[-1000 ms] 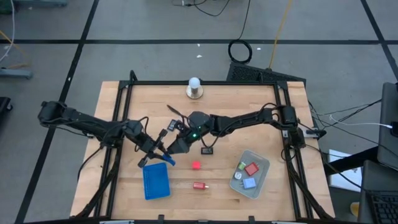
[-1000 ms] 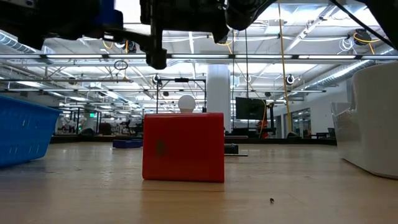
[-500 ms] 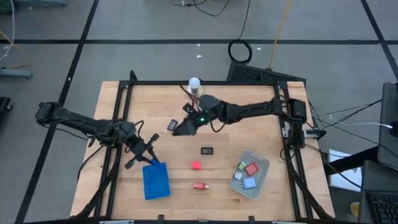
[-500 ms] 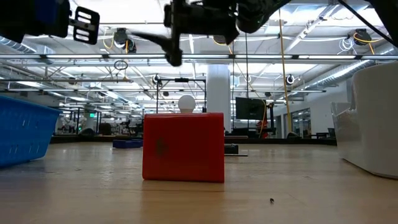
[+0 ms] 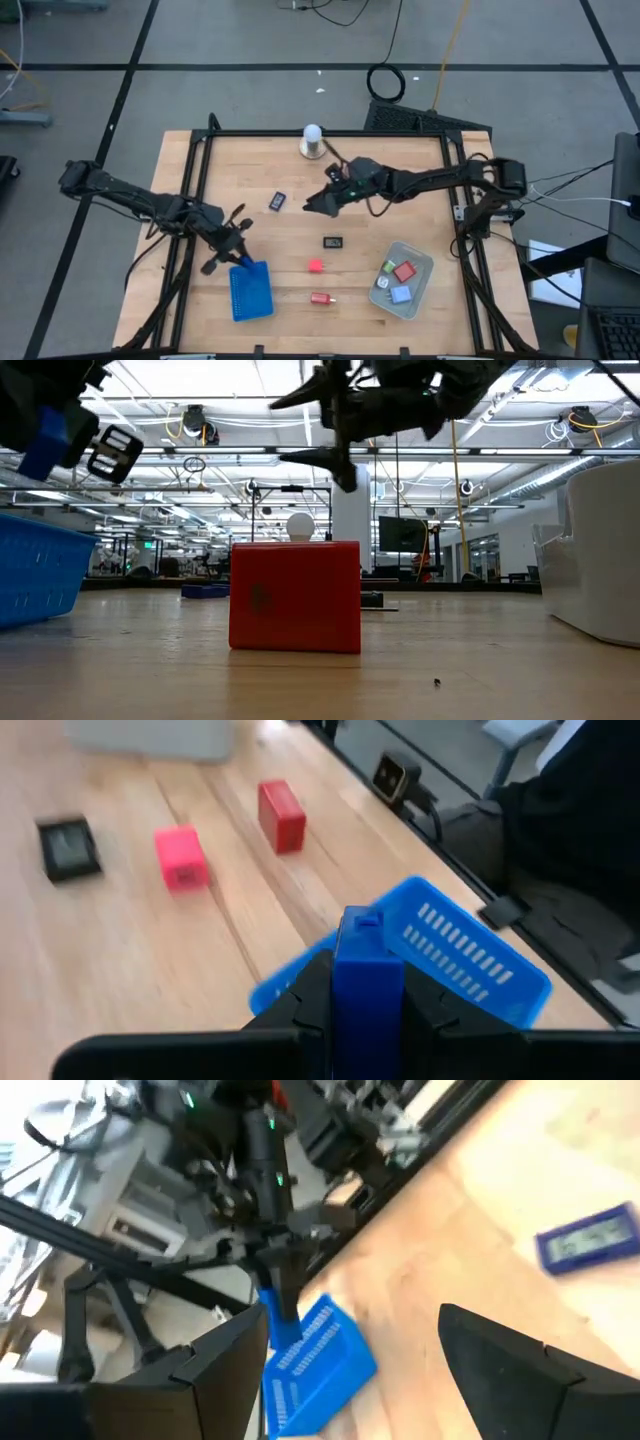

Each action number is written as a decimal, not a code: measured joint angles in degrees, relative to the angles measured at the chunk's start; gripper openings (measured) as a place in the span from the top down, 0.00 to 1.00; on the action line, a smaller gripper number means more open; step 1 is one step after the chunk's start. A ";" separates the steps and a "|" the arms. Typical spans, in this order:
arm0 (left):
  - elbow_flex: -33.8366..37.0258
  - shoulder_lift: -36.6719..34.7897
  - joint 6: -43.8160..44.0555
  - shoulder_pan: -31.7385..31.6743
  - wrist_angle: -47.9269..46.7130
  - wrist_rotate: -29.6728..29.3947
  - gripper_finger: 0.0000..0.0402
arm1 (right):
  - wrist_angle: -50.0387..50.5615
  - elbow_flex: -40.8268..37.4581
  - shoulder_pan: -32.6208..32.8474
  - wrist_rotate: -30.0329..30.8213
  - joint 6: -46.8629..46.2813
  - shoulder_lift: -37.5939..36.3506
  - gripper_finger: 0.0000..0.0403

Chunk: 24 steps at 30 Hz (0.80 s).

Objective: Pick & Place Office items
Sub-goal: Put the blue digital clock into the blue bin

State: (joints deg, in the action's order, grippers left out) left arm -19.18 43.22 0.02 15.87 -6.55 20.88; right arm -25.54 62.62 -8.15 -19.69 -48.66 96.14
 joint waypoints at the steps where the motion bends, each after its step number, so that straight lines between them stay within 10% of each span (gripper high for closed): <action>1: -0.02 0.00 1.12 0.30 -0.88 -0.01 0.87 | -0.74 -1.38 0.03 1.13 0.10 -1.15 0.30; 18: -0.11 13.65 11.72 8.31 4.86 -4.92 0.85 | -18.52 -17.14 1.90 7.73 -1.64 -9.70 0.30; 24: -0.11 16.11 12.62 8.27 5.38 -5.13 0.67 | -19.08 -17.14 2.29 7.69 -1.25 -9.65 0.30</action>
State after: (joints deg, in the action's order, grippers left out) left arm -19.29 59.34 12.64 24.14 -1.17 15.75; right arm -44.62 45.47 -5.86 -12.00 -49.91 86.48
